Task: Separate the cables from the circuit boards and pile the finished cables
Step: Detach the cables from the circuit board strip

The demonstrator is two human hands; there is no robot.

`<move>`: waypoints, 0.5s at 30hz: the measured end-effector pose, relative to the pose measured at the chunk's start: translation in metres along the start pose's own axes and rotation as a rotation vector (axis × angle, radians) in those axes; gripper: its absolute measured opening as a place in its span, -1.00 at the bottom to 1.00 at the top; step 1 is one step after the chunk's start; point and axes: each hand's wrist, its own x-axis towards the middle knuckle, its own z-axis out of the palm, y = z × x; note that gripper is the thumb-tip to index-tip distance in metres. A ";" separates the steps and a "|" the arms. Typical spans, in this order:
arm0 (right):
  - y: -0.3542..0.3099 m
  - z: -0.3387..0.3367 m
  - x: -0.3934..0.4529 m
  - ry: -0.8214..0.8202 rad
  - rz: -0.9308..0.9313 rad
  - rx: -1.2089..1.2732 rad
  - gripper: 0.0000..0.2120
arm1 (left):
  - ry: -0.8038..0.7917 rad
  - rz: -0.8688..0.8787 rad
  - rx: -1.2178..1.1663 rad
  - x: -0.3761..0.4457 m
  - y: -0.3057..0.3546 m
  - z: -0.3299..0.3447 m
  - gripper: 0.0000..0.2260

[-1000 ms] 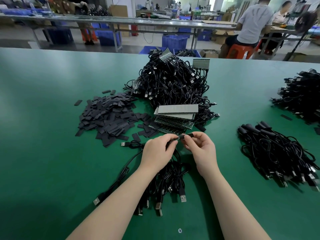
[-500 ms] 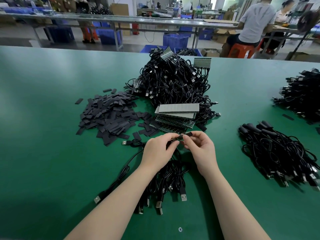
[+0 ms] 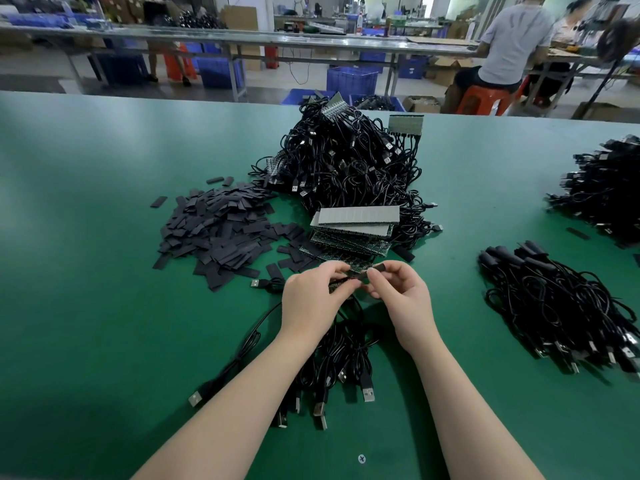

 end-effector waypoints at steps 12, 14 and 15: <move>0.001 -0.001 0.002 0.068 0.011 0.022 -0.93 | -0.033 0.115 0.057 -0.002 0.003 -0.001 -0.83; 0.001 0.000 0.001 0.053 0.014 0.012 -0.93 | -0.004 0.115 0.077 -0.001 0.002 -0.001 -0.80; 0.001 0.001 0.001 0.046 0.015 0.002 -0.93 | -0.003 0.118 0.089 -0.001 0.002 -0.001 -0.79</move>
